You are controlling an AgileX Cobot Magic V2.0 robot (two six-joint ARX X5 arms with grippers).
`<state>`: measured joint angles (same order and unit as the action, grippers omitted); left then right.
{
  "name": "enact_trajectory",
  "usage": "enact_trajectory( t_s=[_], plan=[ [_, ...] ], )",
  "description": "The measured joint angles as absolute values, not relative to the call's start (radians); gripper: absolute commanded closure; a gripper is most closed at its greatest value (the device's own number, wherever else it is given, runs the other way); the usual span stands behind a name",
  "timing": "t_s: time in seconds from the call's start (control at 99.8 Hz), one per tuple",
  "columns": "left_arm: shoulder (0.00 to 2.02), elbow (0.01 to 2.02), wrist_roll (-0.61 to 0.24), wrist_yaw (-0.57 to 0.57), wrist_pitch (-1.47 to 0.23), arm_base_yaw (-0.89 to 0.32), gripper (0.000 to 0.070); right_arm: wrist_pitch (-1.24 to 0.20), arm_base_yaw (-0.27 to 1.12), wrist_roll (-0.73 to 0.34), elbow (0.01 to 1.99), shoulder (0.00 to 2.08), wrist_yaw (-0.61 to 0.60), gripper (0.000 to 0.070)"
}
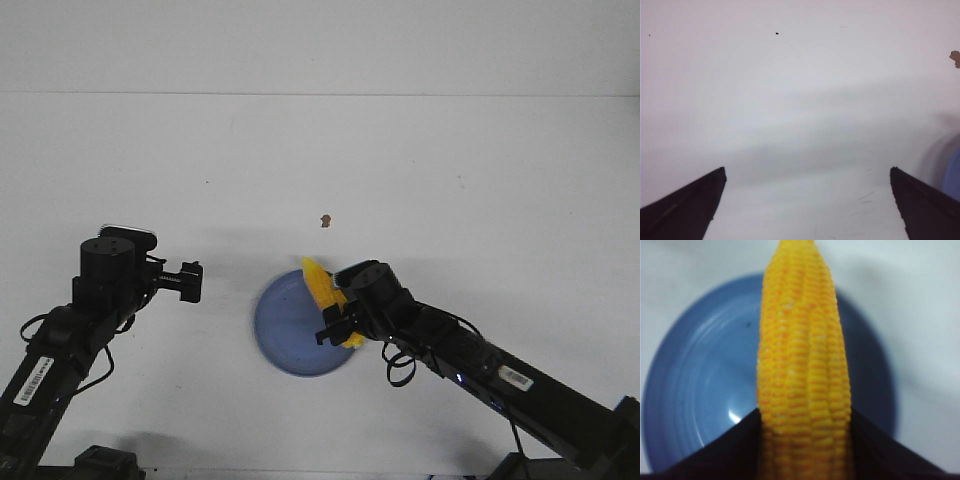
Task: Place corn on plate with both arms
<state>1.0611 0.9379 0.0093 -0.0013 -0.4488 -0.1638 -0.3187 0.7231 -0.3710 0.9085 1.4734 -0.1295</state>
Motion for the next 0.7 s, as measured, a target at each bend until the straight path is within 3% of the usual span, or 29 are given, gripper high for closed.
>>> enact_trajectory(
  t_s=[0.11, 0.441, 0.701],
  plan=[
    [1.061, 0.938, 0.009, -0.001, -0.449, -0.164, 0.0, -0.314, 0.742, -0.372, 0.908, 1.508, -0.11, 0.0111],
    [1.061, 0.938, 0.009, -0.001, -0.448, -0.164, 0.0, -0.275, 0.727, -0.345, 0.921, 1.394, -0.052, 0.0101],
    [1.061, 0.938, 0.009, -0.001, -0.418, -0.164, 0.0, -0.336, 0.542, -0.215, 0.931, 1.169, 0.024, 0.0075]
  ],
)
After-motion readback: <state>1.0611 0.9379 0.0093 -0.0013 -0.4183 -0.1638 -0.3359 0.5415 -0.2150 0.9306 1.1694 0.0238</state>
